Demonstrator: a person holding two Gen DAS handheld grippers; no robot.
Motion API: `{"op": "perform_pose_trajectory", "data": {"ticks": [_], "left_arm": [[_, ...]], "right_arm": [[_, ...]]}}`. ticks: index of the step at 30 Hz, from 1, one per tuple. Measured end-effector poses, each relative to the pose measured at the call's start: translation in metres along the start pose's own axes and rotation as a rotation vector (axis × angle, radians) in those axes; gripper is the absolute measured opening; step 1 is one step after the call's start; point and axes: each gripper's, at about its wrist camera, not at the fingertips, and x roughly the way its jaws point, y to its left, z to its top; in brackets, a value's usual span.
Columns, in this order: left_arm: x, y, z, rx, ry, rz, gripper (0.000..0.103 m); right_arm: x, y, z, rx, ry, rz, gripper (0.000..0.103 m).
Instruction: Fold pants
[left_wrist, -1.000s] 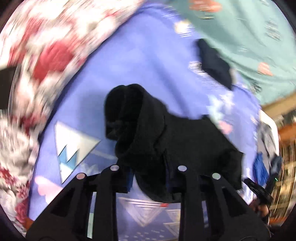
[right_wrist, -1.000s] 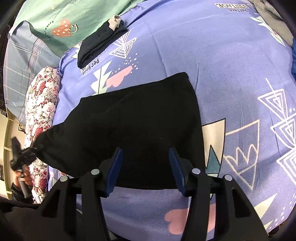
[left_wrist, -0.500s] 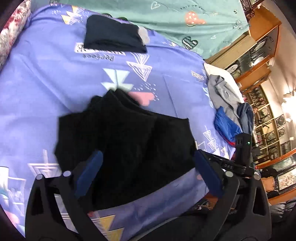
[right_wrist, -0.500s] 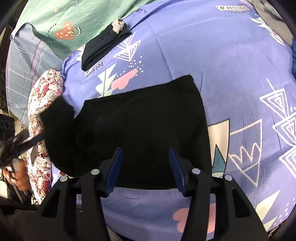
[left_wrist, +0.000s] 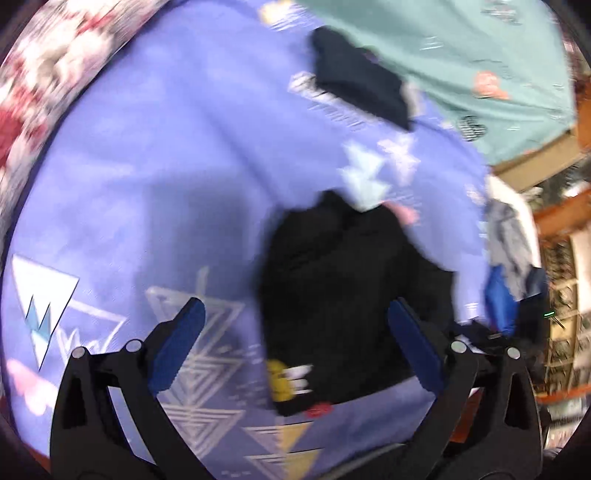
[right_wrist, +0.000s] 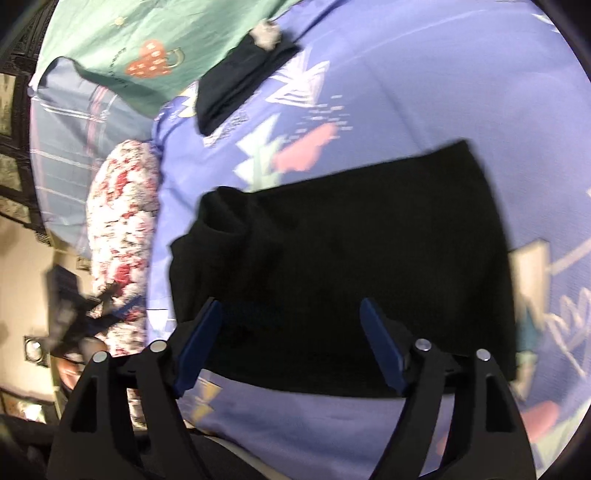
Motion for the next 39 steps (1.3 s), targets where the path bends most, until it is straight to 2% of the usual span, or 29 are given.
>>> {"op": "perform_pose_trajectory", "data": {"ticks": [2, 5, 8, 10, 14, 19, 22, 23, 24, 26, 29, 32, 34, 36, 39], "left_arm": [[0.01, 0.01, -0.008, -0.007, 0.036, 0.051, 0.1], [0.026, 0.011, -0.021, 0.048, 0.078, 0.131, 0.101], [0.036, 0.005, -0.03, 0.101, 0.106, 0.16, 0.1], [0.041, 0.003, -0.032, 0.113, 0.124, 0.163, 0.1], [0.051, 0.003, -0.036, 0.103, 0.163, 0.141, 0.101], [0.058, 0.007, -0.039, 0.083, 0.18, 0.124, 0.1], [0.063, 0.008, -0.039, 0.075, 0.186, 0.12, 0.101], [0.065, 0.009, -0.038, 0.074, 0.188, 0.122, 0.1], [0.066, 0.01, -0.038, 0.071, 0.19, 0.123, 0.1], [0.065, 0.013, -0.036, 0.064, 0.193, 0.124, 0.1], [0.064, 0.013, -0.029, 0.062, 0.184, 0.131, 0.1], [0.051, 0.018, -0.021, 0.061, 0.151, 0.129, 0.1], [0.039, 0.021, -0.014, 0.041, 0.119, 0.117, 0.1], [0.027, 0.024, -0.007, 0.024, 0.087, 0.107, 0.1], [0.012, 0.026, 0.002, 0.011, 0.044, 0.091, 0.1]], "right_arm": [[0.016, 0.015, 0.007, -0.025, 0.035, 0.008, 0.086], [0.035, 0.031, 0.015, -0.071, 0.062, -0.027, 0.086], [0.053, 0.035, 0.022, -0.07, 0.078, -0.076, 0.089], [0.066, 0.035, 0.027, -0.05, 0.099, -0.119, 0.089], [0.078, 0.047, 0.035, -0.085, 0.099, -0.113, 0.089], [0.1, 0.057, 0.049, -0.094, 0.136, -0.177, 0.09], [0.109, 0.071, 0.048, -0.185, 0.166, -0.182, 0.091], [0.112, 0.075, 0.048, -0.213, 0.171, -0.182, 0.086], [0.117, 0.08, 0.045, -0.263, 0.189, -0.194, 0.066], [0.127, 0.083, 0.041, -0.293, 0.231, -0.213, 0.042], [0.125, 0.092, 0.04, -0.303, 0.211, -0.23, 0.034], [0.1, 0.106, 0.044, -0.297, 0.161, -0.129, 0.029], [0.065, 0.117, 0.047, -0.279, 0.122, 0.026, 0.028], [0.024, 0.123, 0.045, -0.299, 0.054, 0.124, 0.028], [-0.03, 0.103, 0.042, -0.283, -0.049, 0.224, 0.028]]}}
